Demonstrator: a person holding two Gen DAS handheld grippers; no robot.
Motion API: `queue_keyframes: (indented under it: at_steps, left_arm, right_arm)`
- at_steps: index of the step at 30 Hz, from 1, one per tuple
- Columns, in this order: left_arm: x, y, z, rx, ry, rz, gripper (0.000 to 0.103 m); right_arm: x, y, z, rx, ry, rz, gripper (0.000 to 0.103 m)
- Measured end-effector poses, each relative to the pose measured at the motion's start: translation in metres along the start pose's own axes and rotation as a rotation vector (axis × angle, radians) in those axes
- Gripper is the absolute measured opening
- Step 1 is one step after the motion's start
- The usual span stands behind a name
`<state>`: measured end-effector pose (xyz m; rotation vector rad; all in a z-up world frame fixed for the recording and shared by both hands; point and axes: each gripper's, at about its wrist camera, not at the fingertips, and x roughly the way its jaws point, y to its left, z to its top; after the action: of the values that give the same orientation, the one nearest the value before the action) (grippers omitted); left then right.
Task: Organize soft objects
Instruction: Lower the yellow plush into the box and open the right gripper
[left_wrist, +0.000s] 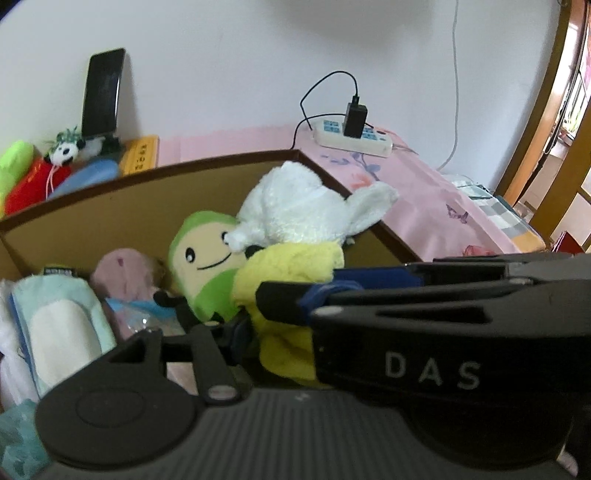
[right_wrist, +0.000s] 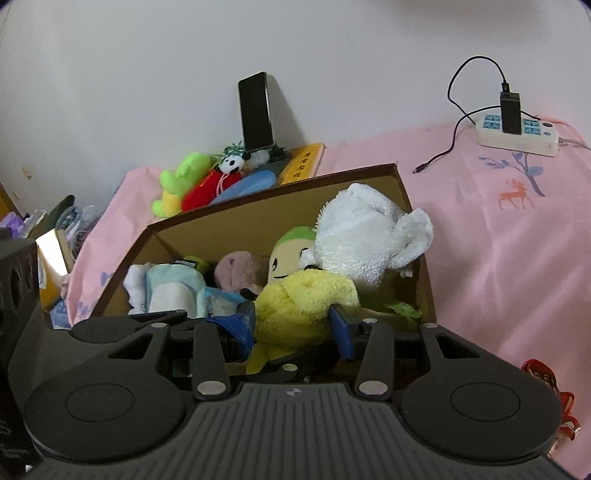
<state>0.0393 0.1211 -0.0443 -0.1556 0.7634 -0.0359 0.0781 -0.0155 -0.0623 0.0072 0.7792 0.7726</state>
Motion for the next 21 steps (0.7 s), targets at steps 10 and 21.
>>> queue_keyframes:
  at_steps: [10, 21]
  left_arm:
    - [0.01, 0.01, -0.001, -0.06, 0.038, -0.01, 0.058]
    - [0.012, 0.009, -0.001, -0.056, 0.048, 0.023, 0.061]
  right_arm:
    - [0.001, -0.002, -0.001, 0.021, -0.013, 0.006, 0.028]
    - [-0.007, -0.007, -0.006, 0.052, -0.041, 0.044, 0.025]
